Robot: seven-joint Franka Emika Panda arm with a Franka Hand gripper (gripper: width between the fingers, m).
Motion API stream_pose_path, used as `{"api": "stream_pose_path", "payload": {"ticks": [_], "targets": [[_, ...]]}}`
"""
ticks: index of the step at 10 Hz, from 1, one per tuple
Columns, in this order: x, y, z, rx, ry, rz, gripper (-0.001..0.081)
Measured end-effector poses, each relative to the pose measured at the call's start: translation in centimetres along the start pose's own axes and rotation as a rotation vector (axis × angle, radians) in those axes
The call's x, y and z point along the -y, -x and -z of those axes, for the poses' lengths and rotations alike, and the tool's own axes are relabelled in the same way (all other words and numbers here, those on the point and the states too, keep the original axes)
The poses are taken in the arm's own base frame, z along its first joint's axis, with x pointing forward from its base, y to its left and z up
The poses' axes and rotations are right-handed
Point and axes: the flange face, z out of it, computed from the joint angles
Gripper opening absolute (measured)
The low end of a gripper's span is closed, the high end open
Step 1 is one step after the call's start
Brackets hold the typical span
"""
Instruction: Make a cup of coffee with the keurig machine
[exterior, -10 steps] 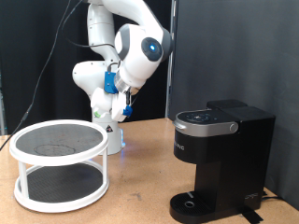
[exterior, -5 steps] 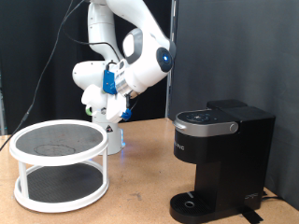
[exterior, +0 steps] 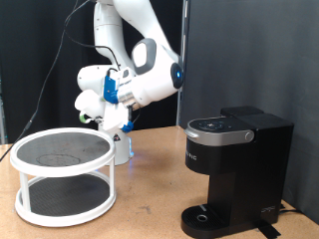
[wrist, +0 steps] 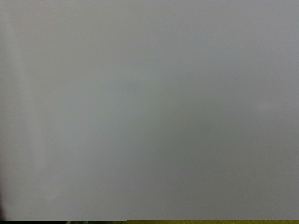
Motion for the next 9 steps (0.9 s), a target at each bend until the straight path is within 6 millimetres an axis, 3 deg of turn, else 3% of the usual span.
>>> {"api": "stream_pose_path", "payload": {"ticks": [2, 4, 7, 9], "targets": [[0.9, 0.5, -1.6, -0.061, -0.071, -0.026, 0.0580], [2.4, 1.2, -2.5, 0.007, -0.126, -0.055, 0.0580], [4.4, 1.8, -2.4, 0.198, -0.183, -0.099, 0.0580], [4.3, 1.5, -2.7, 0.140, -0.181, -0.039, 0.0580]]}}
